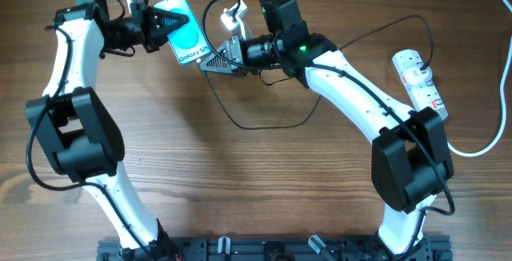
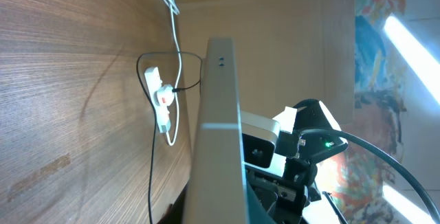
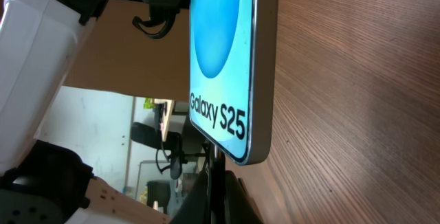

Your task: Plug charger to phone and switch on socket

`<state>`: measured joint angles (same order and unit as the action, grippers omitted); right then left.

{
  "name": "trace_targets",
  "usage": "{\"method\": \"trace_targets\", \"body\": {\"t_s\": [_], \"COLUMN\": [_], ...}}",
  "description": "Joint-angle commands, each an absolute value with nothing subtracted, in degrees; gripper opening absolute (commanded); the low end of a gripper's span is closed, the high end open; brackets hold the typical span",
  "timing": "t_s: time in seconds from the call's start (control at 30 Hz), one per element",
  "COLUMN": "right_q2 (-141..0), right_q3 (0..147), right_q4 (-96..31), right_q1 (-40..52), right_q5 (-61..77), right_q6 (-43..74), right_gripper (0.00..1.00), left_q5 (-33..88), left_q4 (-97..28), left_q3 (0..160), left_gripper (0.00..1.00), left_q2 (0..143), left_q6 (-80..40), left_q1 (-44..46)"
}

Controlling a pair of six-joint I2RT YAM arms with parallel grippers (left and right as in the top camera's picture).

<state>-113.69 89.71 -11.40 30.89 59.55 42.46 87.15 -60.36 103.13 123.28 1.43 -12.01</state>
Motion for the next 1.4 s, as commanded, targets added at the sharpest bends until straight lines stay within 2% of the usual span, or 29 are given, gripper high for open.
{"method": "trace_targets", "body": {"t_s": [0.0,0.87,1.0,1.17,1.37], "right_q2": [-114.9,-116.8,-119.0,-119.0,-119.0], "right_q3": [89.5,89.5,89.5,89.5,89.5], "right_q4": [-10.6,-9.1,-3.4,-2.5,-2.6], "right_q1": [30.4,31.5,31.5,30.9,29.0], "right_q5": [59.1,59.4,61.9,61.9,69.9], "right_q6": [43.1,49.6,53.1,52.9,47.8], "right_gripper": [0.04,0.04,0.04,0.04,0.04], "left_q5": [90.4,90.4,90.4,90.4,90.4], "left_q4": [-60.4,-60.4,-60.4,-60.3,-59.5], "left_q3": [103.6,103.6,103.6,103.6,103.6], "left_gripper": [0.04,0.04,0.04,0.04,0.04], "left_q2": [122.0,122.0,122.0,122.0,122.0], "left_q6": [2.1,2.2,2.2,2.7,2.5], "left_q1": [-11.9,-11.6,-11.6,-11.6,-13.5]}}
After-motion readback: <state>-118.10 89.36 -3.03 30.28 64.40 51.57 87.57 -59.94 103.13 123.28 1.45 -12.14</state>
